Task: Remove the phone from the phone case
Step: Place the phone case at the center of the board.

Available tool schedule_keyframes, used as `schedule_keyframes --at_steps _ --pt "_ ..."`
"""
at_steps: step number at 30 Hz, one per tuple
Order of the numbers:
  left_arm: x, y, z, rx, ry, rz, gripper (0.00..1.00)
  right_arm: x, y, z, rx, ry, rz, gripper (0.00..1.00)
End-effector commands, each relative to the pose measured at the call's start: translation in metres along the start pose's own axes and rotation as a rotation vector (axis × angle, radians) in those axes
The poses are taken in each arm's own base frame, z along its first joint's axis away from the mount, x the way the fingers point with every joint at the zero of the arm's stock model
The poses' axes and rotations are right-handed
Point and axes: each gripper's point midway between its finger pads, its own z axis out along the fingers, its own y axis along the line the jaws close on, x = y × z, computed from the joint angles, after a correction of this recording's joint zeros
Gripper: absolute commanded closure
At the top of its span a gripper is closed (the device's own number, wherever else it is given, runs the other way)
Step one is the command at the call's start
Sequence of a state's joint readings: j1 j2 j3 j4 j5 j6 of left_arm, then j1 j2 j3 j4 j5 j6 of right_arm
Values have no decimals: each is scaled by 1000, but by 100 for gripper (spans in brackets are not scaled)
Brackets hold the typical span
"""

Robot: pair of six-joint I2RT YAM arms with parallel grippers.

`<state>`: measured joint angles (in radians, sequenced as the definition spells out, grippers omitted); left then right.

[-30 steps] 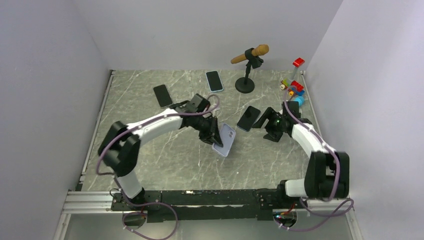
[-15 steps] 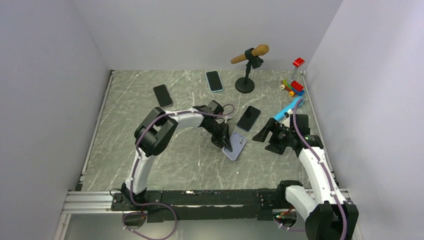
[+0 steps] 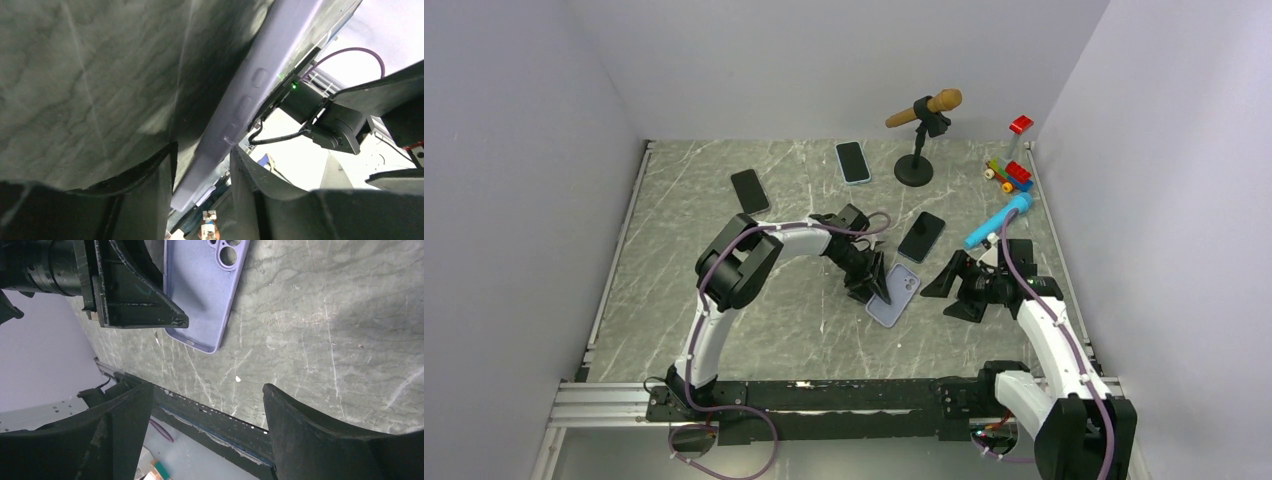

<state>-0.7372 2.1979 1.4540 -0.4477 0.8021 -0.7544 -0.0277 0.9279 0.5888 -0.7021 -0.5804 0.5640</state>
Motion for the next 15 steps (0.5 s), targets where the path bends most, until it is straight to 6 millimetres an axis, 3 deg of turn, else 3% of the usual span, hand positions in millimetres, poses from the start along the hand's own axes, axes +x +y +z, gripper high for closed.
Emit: schedule_keyframes --at_steps 1,5,11,15 --pt "0 7 -4 -30 -35 4 48 -3 9 3 -64 2 -34 17" --pt "-1 10 -15 -56 -80 18 34 -4 7 6 -61 12 -31 18" --pt "-3 14 -47 -125 -163 51 2 -5 -1 16 -44 34 -17 17" --pt "-9 19 -82 -107 -255 27 1 -7 7 22 -103 49 -16 15"
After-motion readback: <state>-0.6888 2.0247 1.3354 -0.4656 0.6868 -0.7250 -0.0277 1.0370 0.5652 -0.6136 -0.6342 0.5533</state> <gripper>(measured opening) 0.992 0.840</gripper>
